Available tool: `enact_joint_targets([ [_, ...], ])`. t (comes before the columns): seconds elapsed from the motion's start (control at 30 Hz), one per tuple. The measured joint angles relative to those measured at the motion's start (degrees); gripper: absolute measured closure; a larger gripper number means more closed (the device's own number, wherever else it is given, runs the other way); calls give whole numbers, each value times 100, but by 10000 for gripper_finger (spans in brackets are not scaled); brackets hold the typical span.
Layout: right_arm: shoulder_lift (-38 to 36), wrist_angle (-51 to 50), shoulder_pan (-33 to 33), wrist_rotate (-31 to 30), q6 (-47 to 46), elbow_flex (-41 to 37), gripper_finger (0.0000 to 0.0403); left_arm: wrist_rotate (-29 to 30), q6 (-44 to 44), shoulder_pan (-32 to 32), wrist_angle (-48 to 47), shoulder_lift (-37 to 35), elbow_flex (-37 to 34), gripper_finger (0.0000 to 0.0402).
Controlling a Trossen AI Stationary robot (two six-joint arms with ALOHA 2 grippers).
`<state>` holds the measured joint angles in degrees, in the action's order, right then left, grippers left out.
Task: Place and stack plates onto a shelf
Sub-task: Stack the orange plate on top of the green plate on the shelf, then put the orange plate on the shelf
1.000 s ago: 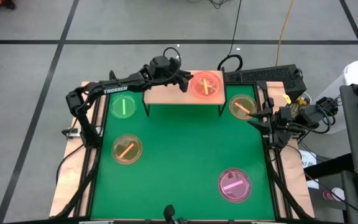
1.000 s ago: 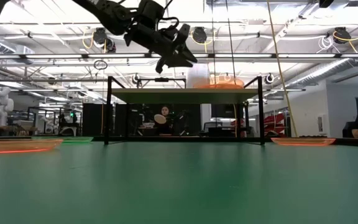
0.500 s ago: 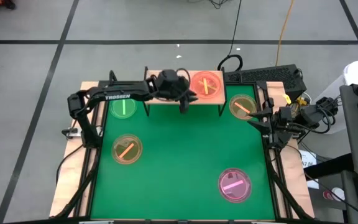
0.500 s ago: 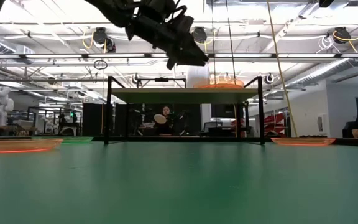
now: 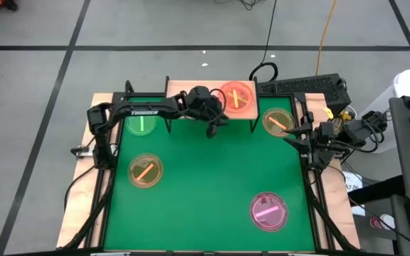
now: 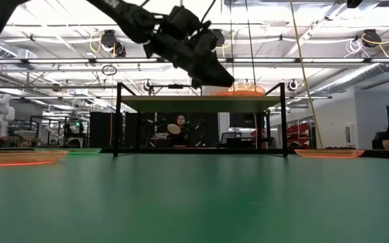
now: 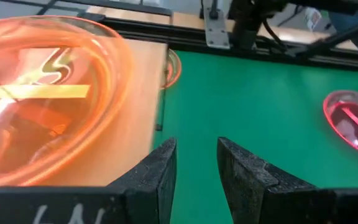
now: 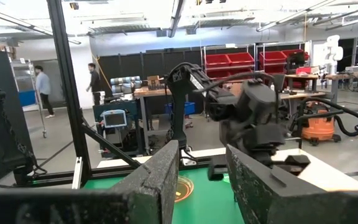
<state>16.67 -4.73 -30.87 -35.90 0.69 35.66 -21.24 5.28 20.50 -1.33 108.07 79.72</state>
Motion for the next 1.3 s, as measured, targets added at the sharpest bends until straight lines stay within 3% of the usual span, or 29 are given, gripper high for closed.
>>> enact_joint_targets([
  [0.57, 0, -2, 0, 0, -2, 0, 287, 111, -599, 368, 690, 144, 9, 282],
  [0.73, 0, -4, 0, 0, -2, 0, 287, -564, -757, 333, 688, 38, 9, 282],
  [0.9, 0, -4, 0, 2, -1, 0, 287, -975, -764, 274, 560, -480, 9, 282],
  [1.2, 2, -4, 0, 0, 0, 0, 287, -794, 169, 151, -1196, -2071, 9, 282],
  [1.3, 0, -4, 0, 1, -1, 0, 287, -392, 291, -10, -1622, -2572, 9, 282],
])
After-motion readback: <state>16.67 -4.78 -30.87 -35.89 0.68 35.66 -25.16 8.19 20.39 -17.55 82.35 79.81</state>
